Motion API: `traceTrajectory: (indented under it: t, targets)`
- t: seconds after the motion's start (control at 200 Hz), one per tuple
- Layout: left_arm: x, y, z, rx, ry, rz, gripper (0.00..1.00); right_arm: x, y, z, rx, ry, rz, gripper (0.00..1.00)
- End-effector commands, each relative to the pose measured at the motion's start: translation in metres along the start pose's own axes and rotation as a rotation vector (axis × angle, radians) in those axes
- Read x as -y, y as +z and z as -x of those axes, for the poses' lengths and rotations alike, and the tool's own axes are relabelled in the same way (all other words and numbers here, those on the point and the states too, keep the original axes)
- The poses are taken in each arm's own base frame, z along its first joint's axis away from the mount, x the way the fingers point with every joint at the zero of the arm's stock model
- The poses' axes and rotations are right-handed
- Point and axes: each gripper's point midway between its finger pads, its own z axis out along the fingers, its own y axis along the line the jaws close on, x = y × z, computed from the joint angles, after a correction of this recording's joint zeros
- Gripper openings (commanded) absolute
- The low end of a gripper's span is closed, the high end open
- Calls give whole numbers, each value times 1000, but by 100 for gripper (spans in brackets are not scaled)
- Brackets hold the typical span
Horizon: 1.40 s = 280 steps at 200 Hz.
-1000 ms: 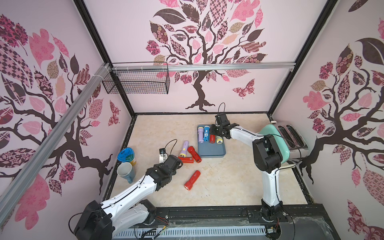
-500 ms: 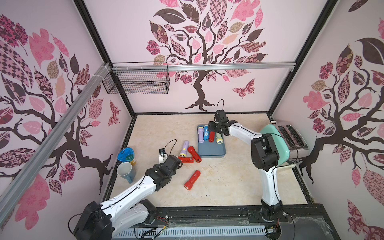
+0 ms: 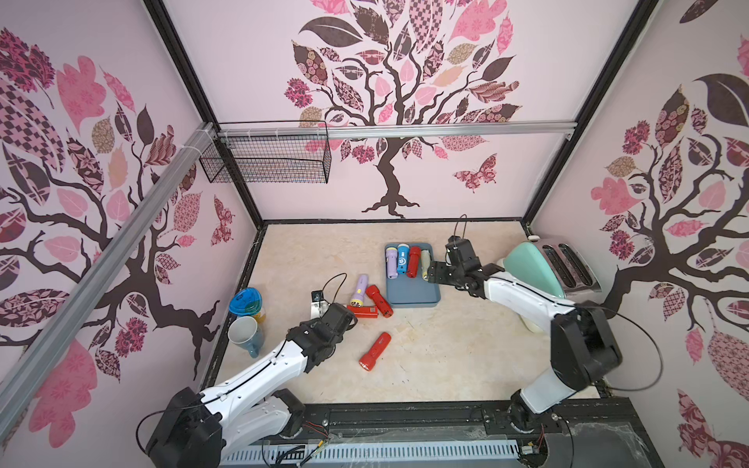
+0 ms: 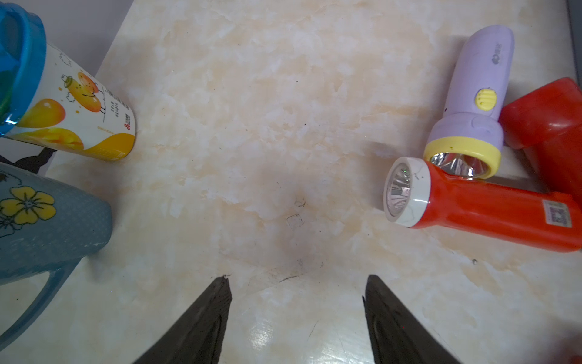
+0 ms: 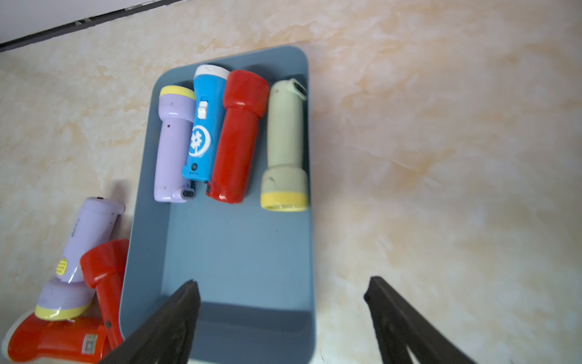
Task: Put the flashlights into the storage boxes
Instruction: Pick up the flashlight from the center of the board.
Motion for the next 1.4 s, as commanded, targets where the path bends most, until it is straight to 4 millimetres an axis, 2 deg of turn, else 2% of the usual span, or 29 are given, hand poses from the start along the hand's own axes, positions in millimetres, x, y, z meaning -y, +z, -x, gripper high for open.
traceTrajectory:
  t: [0.0,0.065,0.125,0.22,0.345,0.43,0.56,0.675,0.725,0.82,0.975,1.095,1.395]
  targets:
    - [-6,-9,5,12,-65,4,70,42,-16,-36,10,-4,-119,89]
    - [13,-13,-3,-41,-76,-113,70,61,-26,-56,18,45,-158,90]
    - [31,-17,-14,-96,-87,-228,70,69,-34,-70,25,70,-155,90]
    - [57,-27,-30,-159,-77,-403,69,79,-48,-79,100,95,-139,90]
    - [74,-41,-48,-219,-66,-555,68,92,-49,-102,156,161,-113,88]
    - [84,-51,-54,-249,-56,-638,67,89,-44,-117,144,168,-59,88]
    - [97,-60,-57,-263,-32,-703,64,91,-45,-112,153,166,-85,92]
    - [103,-54,-65,-297,-23,-690,60,89,-39,-114,127,155,-85,94]
    - [107,-51,-70,-323,-22,-696,59,88,-36,-116,107,150,-88,99]
    - [115,-47,-79,-357,-3,-697,58,87,-33,-117,78,141,-98,99]
    - [127,-49,-79,-332,80,-694,54,92,-36,-115,99,153,-119,100]
    - [137,-42,-90,-374,108,-691,52,92,-39,-115,116,162,-106,99]
    - [158,-35,-107,-407,231,-623,52,93,-38,-116,109,160,-111,100]
